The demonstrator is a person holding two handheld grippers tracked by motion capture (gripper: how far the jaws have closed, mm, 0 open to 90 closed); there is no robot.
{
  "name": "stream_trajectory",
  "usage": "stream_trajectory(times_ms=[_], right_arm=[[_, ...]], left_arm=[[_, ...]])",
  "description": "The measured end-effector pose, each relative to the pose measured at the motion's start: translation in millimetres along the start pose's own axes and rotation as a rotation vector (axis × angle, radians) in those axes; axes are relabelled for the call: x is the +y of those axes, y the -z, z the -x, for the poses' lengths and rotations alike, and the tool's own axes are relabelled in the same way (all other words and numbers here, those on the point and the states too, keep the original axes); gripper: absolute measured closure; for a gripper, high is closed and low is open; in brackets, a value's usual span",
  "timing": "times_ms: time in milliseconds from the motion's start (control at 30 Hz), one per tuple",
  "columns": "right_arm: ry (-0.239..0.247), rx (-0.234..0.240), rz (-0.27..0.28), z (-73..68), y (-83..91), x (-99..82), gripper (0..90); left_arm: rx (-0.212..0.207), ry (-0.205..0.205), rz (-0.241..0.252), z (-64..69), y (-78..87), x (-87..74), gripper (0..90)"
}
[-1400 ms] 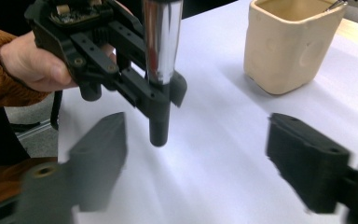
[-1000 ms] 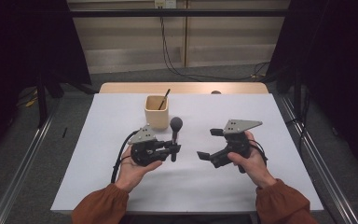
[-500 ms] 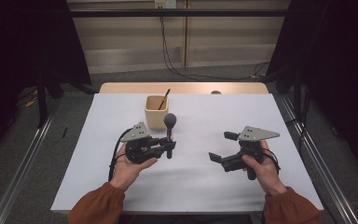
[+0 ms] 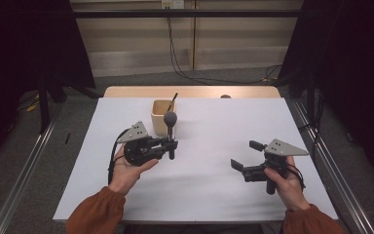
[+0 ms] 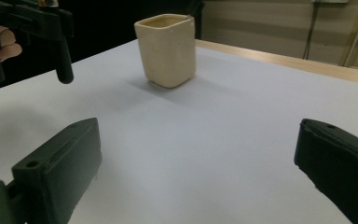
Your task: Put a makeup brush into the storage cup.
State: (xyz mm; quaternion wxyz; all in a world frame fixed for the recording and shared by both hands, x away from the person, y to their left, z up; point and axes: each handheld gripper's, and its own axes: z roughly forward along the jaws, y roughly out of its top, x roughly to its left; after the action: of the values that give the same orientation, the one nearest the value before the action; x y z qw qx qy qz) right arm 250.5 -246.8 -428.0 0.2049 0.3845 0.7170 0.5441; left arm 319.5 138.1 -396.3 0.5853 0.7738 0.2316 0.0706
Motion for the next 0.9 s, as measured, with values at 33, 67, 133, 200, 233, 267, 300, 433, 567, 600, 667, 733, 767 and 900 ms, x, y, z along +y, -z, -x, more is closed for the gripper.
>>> stream_trajectory(times_ms=[33, 67, 133, 200, 233, 267, 300, 433, 567, 600, 667, 733, 767, 900], right_arm=[[-0.013, -0.01, 0.008, 1.3, 2.4, -1.7, 0.3], [-0.016, -0.013, 0.012, 2.3, 4.1, -2.8, 0.3], [-0.01, -0.026, 0.016, 4.3, 8.5, -5.6, 0.5], [-0.026, -0.023, 0.024, 4.7, 12.7, -8.8, 0.1], [-0.019, -0.031, 0.033, 5.2, 15.3, -11.2, 0.0], [-0.011, -0.041, 0.036, 5.5, 16.7, -12.7, 0.4], [-0.015, -0.049, 0.036, 5.9, 18.7, -14.7, 0.4], [-0.014, -0.066, 0.033, 9.4, 24.9, -21.7, 0.0], [-0.01, -0.083, 0.027, 13.5, 30.0, -26.5, 0.1], [-0.011, -0.085, 0.027, 14.8, 31.5, -28.2, 0.1], [-0.011, -0.099, 0.025, 17.0, 34.5, -31.9, 0.2], [-0.021, -0.109, 0.034, 18.8, 37.5, -35.6, 0.2], [-0.021, -0.116, 0.039, 19.4, 38.7, -37.2, 0.2], [-0.019, -0.129, 0.044, 18.2, 42.4, -41.6, 0.3]], left_arm=[[0.005, -0.003, -0.006, -0.7, 0.8, 0.7, 74.7], [0.007, -0.002, -0.002, -1.6, 1.7, 1.6, 74.7], [0.014, -0.005, 0.002, -3.8, 4.2, 4.3, 74.7], [0.024, -0.005, 0.009, -6.0, 6.7, 6.9, 74.7], [0.027, -0.005, 0.008, -6.6, 7.5, 7.7, 74.8], [0.032, -0.008, 0.009, -7.7, 8.7, 8.6, 74.8], [0.037, -0.004, 0.017, -8.8, 9.9, 9.0, 74.7], [0.05, -0.005, 0.019, -12.0, 12.5, 10.6, 74.8], [0.063, -0.013, 0.017, -15.0, 14.8, 14.4, 74.7], [0.065, -0.018, 0.017, -16.3, 16.0, 15.5, 74.8], [0.072, -0.013, 0.022, -17.9, 17.4, 16.6, 74.8], [0.078, -0.009, 0.028, -21.0, 18.8, 17.2, 74.7], [0.081, -0.004, 0.029, -22.6, 19.4, 17.4, 74.7], [0.096, 0.008, 0.043, -34.3, 20.1, 19.6, 74.7]])
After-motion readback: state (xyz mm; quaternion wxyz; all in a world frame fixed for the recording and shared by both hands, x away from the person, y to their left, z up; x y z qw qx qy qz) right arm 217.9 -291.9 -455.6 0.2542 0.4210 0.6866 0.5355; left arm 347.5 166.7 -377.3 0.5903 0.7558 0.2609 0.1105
